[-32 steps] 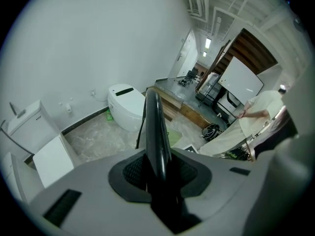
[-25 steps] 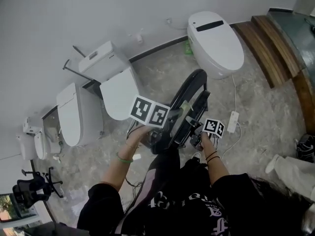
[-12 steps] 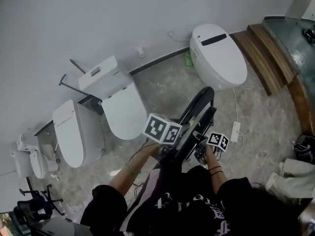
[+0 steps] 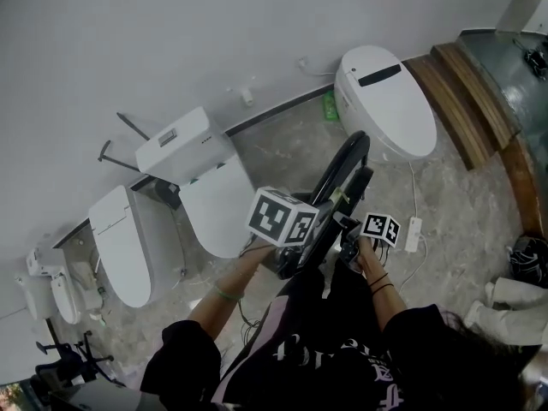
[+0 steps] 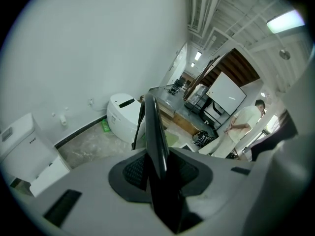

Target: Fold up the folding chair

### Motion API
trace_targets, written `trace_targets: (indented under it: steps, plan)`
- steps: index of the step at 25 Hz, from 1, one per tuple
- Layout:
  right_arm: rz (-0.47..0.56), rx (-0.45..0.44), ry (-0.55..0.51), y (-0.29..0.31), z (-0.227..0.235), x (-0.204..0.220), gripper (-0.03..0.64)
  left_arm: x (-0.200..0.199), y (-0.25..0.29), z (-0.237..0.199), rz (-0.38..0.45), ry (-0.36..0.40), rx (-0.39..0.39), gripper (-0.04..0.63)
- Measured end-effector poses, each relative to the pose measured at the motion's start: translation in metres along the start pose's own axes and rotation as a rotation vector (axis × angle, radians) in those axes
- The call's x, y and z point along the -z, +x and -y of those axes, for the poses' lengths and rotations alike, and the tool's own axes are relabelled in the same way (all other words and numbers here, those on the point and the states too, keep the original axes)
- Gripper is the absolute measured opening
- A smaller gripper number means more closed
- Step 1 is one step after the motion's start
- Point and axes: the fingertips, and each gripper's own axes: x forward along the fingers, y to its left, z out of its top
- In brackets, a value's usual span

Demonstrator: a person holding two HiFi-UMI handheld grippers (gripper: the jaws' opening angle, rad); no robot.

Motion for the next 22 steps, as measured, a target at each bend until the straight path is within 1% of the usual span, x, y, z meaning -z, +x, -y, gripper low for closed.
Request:
trace_targets:
  steps: [3, 7, 12, 17, 19, 22]
  plan:
    - [-0.022, -0.022, -0.028, 0.032, -0.022, -0.025, 0.08, -0.024, -0.005, -0.03, 0.023, -0.004, -0.04, 0.098]
    - [-0.067, -0.048, -0.073, 0.076, -0.049, -0.07, 0.08, -0.064, -0.005, -0.072, 0.044, -0.025, -0.1, 0.098]
    - [-0.139, -0.074, -0.101, 0.13, -0.075, -0.133, 0.08, -0.123, 0.008, -0.127, 0.06, -0.073, -0.168, 0.098]
    - [-0.213, -0.089, -0.098, 0.175, -0.093, -0.189, 0.08, -0.177, 0.026, -0.178, 0.06, -0.137, -0.223, 0.098]
    - [-0.233, -0.094, -0.103, 0.189, -0.1, -0.211, 0.08, -0.194, 0.036, -0.194, 0.056, -0.17, -0.229, 0.098]
    - [-0.243, -0.085, -0.114, 0.212, -0.109, -0.246, 0.08, -0.228, 0.042, -0.224, 0.063, -0.188, -0.257, 0.097]
